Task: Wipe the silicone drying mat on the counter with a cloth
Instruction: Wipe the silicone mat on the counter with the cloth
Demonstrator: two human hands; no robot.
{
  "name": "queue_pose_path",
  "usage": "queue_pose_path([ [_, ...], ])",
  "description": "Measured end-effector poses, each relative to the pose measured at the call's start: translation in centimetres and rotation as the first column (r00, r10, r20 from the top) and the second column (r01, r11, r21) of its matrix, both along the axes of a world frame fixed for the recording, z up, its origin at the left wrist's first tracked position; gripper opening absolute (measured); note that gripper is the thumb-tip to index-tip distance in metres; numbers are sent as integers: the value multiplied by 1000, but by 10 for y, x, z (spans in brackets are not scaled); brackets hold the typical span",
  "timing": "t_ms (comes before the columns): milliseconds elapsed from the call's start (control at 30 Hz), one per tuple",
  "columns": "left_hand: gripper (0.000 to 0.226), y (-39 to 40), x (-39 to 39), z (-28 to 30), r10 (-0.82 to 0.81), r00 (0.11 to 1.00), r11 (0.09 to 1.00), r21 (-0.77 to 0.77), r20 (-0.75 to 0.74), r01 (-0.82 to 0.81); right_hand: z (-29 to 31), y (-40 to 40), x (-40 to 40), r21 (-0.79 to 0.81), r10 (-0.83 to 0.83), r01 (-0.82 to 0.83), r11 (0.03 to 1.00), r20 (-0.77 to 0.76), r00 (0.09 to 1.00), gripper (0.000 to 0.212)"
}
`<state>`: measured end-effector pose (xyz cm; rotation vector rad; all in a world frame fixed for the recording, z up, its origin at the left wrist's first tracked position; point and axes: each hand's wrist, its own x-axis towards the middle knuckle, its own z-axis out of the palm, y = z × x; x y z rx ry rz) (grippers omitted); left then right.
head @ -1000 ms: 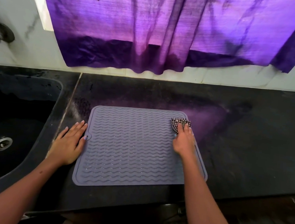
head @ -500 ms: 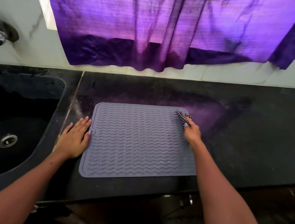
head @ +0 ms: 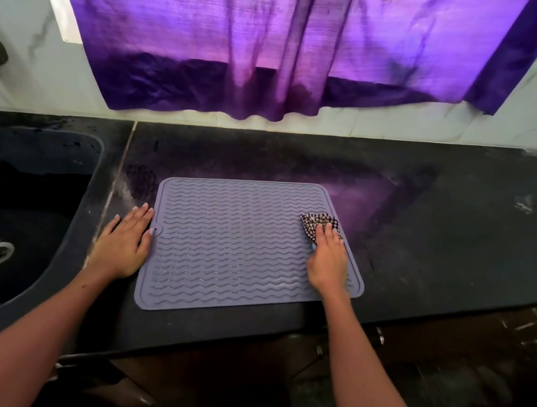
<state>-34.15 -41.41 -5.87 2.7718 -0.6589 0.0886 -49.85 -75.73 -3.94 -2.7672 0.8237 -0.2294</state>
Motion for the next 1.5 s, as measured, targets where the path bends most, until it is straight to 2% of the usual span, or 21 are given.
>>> queue_pose_path([
  [133, 82, 0, 1, -2, 6, 1000, 1000, -2, 3, -6, -2, -3, 2, 10, 20, -20, 1000, -27, 999, 65],
  [233, 82, 0, 1, -3, 8, 1000, 1000, 6, 4, -8, 2, -8, 3, 80, 53, -51, 995, -24, 998, 63],
  [333, 80, 0, 3, -3, 3, 1000, 1000, 10, -9, -3, 14, -16, 5, 289, 58, -77, 954, 75, 995, 53],
  [433, 76, 1, 2, -2, -4, 1000, 1000, 18, -19, 4, 33, -30, -1, 535, -108, 6, 845, 159, 981, 44],
  [500, 72, 1, 2, -1, -1, 1000, 1000, 24, -29, 2, 44, -36, -9, 541, -191, 83, 837, 147, 971, 43],
  [567, 71, 1, 1, -1, 2, 1000, 1000, 22, -29, -1, 51, -31, -19, 444, -199, 143, 885, 81, 977, 44],
  [667, 70, 0, 2, -1, -7, 1000, 1000, 26, -29, 8, 42, -10, -32, 288, -109, 106, 952, -6, 994, 47],
  [733, 70, 0, 2, -1, -7, 1000, 999, 34, -29, 8, 25, 6, -38, 190, -19, 33, 981, -74, 997, 57],
  [833, 70, 0, 2, -3, -6, 999, 999, 54, -32, 8, 6, 14, -42, 84, -47, 55, 995, -89, 995, 61],
  [933, 70, -1, 1, -3, 3, 999, 997, 72, -48, 1, 5, 17, -44, 50, -56, 61, 997, -91, 994, 59],
  [1067, 55, -5, -3, -2, 42, 993, 993, 112, -109, -29, 5, 9, -42, 112, -17, 25, 993, -76, 997, 56],
  [1167, 55, -5, -9, -1, 55, 993, 992, 122, -108, -41, 15, 4, -44, 288, -53, 33, 957, 62, 997, 51],
  [1267, 55, -4, -12, 0, 54, 994, 992, 115, -97, -43, 28, -6, -44, 597, -305, 144, 789, 178, 936, 42],
  [1333, 55, -4, -13, 1, 53, 995, 993, 107, -89, -43, 35, -7, -42, 730, -437, 146, 668, 226, 871, 41],
  [1400, 55, -4, -13, 0, 53, 995, 994, 95, -83, -45, 40, -2, -44, 694, -479, 185, 696, 258, 839, 42],
  [1500, 54, -2, -13, 0, 55, 996, 995, 82, -70, -49, 32, 8, -52, 415, -364, 241, 877, 249, 897, 47],
])
